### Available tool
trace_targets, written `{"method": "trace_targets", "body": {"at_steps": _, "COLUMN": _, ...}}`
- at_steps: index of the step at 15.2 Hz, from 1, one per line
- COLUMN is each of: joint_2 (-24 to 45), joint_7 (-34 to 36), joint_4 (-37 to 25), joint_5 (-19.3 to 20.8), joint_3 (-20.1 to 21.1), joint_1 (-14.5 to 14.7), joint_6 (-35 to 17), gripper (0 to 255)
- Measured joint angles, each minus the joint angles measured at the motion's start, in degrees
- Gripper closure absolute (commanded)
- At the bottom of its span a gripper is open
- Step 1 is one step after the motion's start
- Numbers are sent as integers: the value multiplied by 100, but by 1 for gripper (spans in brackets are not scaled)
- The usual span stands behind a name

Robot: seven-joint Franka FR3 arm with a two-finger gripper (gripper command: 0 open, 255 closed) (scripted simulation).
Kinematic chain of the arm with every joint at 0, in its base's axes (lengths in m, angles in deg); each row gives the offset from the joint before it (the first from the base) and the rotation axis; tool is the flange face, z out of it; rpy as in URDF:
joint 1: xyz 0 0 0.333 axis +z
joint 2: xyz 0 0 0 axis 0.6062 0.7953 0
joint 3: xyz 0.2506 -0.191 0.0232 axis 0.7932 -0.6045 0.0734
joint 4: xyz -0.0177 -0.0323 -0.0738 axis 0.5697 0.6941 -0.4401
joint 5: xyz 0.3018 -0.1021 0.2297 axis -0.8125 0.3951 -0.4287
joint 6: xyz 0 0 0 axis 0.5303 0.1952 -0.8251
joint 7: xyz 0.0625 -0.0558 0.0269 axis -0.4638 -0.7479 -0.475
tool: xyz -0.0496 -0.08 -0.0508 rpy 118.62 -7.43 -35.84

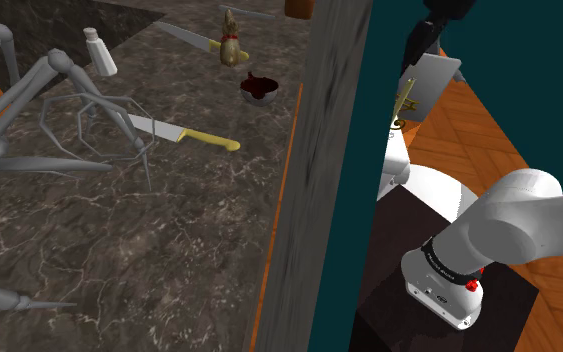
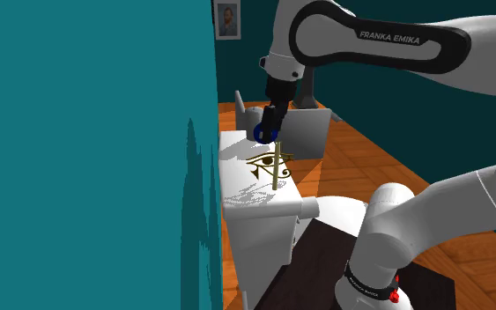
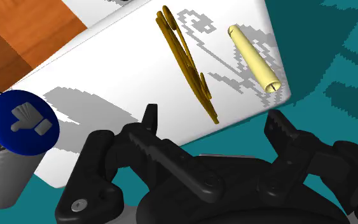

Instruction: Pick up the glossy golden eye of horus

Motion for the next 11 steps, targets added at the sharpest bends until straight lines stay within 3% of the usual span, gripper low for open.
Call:
{"method": "trace_targets", "body": {"at_steps": 2, "joint_2": -37, "joint_7": -242, "joint_4": 114, "joint_5": 19, "joint_3": -111, "joint_1": 96, "joint_6": -75, "gripper": 0}}
{"method": "trace_targets", "body": {"at_steps": 6, "joint_2": -221, "joint_7": -2401, "joint_4": 747, "joint_5": 223, "joint_3": -933, "joint_1": 775, "joint_6": -463, "gripper": 0}}
{"method": "trace_targets", "body": {"at_steps": 11, "joint_2": -251, "joint_7": -2963, "joint_4": 1179, "joint_5": 306, "joint_3": -1158, "joint_1": 910, "joint_6": -849, "gripper": 0}}
